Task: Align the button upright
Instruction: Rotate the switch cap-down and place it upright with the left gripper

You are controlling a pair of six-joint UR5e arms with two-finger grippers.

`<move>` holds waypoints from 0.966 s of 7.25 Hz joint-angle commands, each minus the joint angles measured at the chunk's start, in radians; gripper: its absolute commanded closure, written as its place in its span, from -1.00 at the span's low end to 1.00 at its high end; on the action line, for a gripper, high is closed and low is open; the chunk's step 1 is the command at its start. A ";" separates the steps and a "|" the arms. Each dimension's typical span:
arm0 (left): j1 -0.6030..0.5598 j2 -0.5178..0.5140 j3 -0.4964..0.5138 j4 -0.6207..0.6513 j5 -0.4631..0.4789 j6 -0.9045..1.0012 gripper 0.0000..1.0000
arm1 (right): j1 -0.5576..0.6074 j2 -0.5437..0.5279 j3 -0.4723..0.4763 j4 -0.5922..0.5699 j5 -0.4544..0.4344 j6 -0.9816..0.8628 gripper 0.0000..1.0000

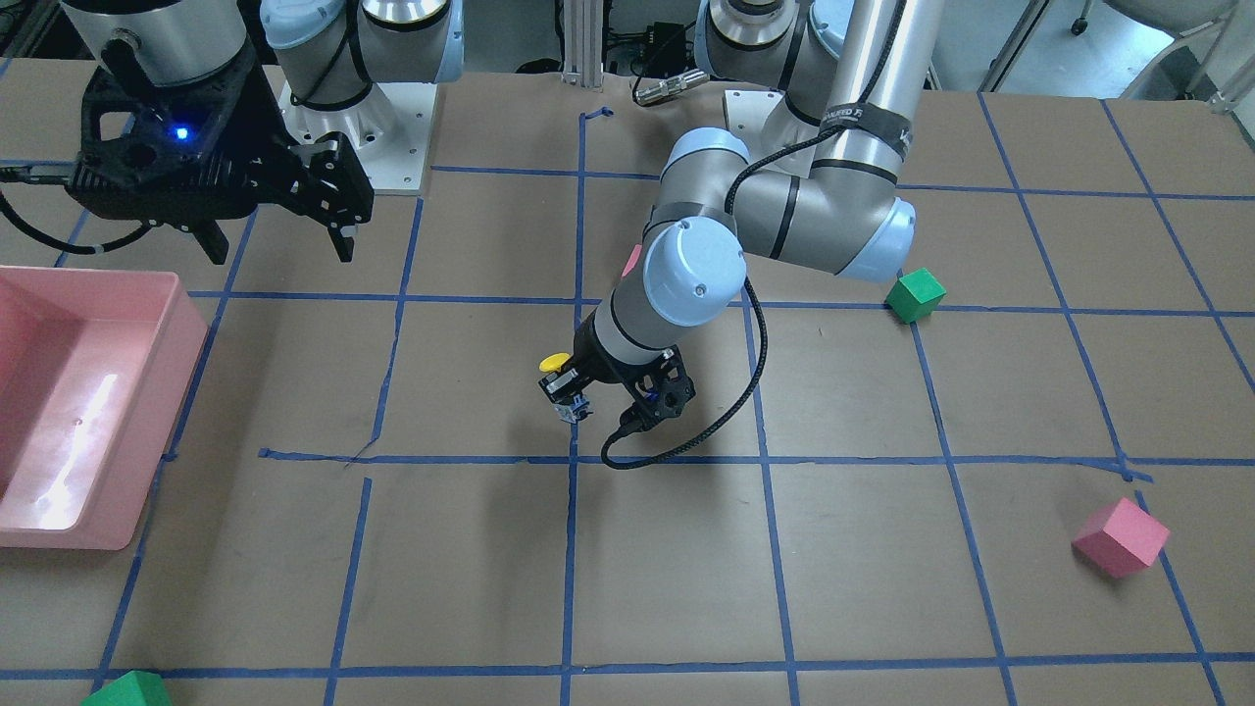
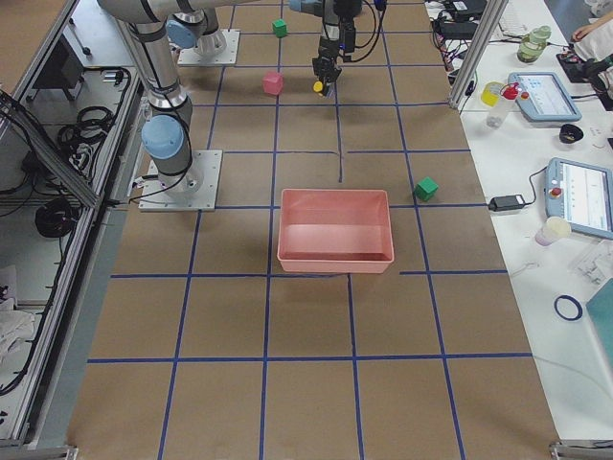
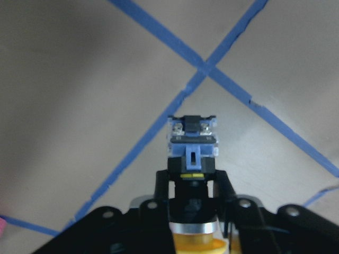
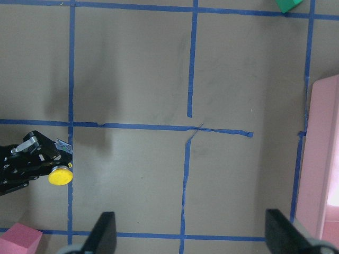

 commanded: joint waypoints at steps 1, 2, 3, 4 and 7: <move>0.080 -0.029 -0.057 -0.006 -0.257 -0.060 1.00 | 0.001 -0.001 0.000 0.000 0.001 0.000 -1.00; 0.113 -0.046 -0.068 -0.006 -0.324 -0.060 1.00 | 0.003 -0.001 0.002 0.000 0.001 0.000 -1.00; 0.121 -0.062 -0.068 -0.006 -0.347 -0.060 1.00 | 0.003 -0.001 0.002 0.002 -0.001 0.000 -1.00; 0.122 -0.079 -0.068 -0.005 -0.355 -0.057 1.00 | 0.004 -0.001 0.002 0.000 0.001 0.002 -1.00; 0.159 -0.133 -0.077 -0.006 -0.396 -0.057 1.00 | 0.004 -0.003 0.008 0.000 0.001 0.000 -1.00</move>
